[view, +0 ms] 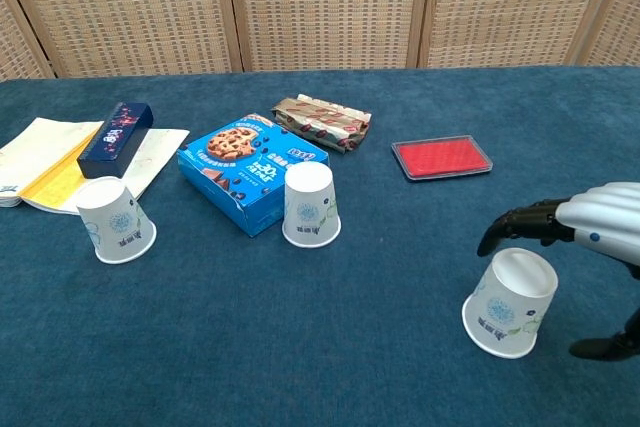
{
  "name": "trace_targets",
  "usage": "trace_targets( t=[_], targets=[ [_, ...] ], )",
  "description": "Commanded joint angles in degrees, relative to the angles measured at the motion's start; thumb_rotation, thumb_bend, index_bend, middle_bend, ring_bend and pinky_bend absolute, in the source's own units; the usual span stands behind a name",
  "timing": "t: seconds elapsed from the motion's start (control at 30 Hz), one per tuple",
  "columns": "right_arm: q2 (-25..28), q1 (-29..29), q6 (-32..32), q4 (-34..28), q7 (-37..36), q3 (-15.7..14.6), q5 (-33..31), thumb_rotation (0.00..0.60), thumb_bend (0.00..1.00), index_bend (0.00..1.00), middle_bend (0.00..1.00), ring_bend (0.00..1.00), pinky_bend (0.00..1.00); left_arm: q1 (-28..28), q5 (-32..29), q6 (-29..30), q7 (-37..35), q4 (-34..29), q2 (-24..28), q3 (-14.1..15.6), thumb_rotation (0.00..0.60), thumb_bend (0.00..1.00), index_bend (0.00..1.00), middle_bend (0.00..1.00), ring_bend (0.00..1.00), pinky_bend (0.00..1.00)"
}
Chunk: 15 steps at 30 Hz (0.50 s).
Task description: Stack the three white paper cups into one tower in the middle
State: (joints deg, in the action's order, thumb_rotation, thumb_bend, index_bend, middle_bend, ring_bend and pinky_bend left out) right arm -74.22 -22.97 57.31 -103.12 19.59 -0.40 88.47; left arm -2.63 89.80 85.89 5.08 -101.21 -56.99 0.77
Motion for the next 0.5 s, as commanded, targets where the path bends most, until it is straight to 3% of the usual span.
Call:
trace_targets(
  t=[0.03, 0.23, 0.37, 0.5],
  targets=[
    [-1.64, -0.72, -1.08, 0.95, 1.72, 0.58, -2.22, 0.6, 0.34, 0.29, 0.32, 0.27, 0.36, -0.02, 0.07, -0.04, 0.02, -0.03, 0.01, 0.05, 0.6, 0.0, 0.0, 0.0, 0.0, 0.0],
    [-2.87, -1.24, -0.97, 1.87, 2.8, 1.24, -4.13, 0.6, 0.42, 0.35, 0.4, 0.35, 0.44, 0.01, -0.16, 0.01, -0.23, 0.0, 0.06, -0.04, 0.6, 0.0, 0.0, 0.0, 0.0, 0.0],
    [-3.11, -1.54, -0.76, 2.41, 3.43, 1.53, -5.34, 0.6, 0.52, 0.41, 0.46, 0.42, 0.52, -0.13, -0.28, -0.32, 0.09, -0.01, -0.02, -0.02, 0.6, 0.0, 0.0, 0.0, 0.0, 0.0],
    [-2.22, -1.96, -0.53, 1.18, 2.5, 1.35, -4.96, 0.6, 0.57, 0.45, 0.49, 0.45, 0.54, -0.3, -0.67, -0.79, 0.86, -0.06, -0.29, -0.05, 0.6, 0.0, 0.0, 0.0, 0.0, 0.0]
  ],
)
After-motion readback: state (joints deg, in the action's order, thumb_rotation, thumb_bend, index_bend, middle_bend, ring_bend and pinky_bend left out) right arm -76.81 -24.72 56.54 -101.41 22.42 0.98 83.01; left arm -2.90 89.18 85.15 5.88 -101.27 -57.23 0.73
